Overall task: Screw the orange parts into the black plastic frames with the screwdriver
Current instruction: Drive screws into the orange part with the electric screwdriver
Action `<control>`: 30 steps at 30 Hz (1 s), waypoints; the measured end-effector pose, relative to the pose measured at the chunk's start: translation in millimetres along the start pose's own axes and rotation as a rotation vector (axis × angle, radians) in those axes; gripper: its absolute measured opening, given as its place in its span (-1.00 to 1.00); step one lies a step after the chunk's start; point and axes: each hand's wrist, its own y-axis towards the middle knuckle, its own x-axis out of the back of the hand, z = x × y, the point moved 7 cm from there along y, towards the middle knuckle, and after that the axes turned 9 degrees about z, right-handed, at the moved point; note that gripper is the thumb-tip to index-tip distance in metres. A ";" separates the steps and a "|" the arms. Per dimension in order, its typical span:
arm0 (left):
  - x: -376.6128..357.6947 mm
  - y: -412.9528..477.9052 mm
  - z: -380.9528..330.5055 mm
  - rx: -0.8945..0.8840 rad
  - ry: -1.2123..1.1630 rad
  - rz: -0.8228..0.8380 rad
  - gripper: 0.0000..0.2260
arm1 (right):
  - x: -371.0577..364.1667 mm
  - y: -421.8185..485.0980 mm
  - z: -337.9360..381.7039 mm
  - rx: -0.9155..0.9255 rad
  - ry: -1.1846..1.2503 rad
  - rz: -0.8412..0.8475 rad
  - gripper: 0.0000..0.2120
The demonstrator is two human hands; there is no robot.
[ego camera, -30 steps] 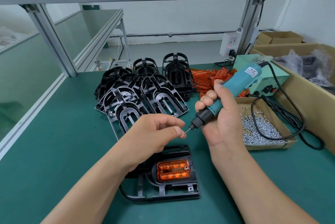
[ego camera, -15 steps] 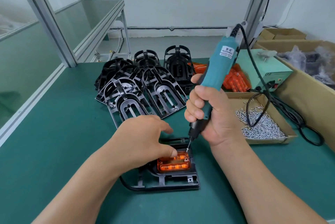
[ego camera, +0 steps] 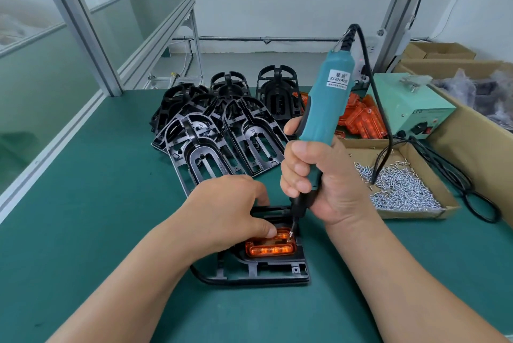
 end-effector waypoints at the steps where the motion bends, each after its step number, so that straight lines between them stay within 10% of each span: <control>1: -0.2 0.4 0.0 0.000 -0.006 -0.003 -0.54 | -0.6 -0.2 -0.4 -0.002 -0.007 0.002 -0.79; 30: -7.3 -0.9 3.4 0.062 -0.190 0.021 -0.72 | -36.1 -6.7 -15.1 -0.150 -0.366 0.262 -0.87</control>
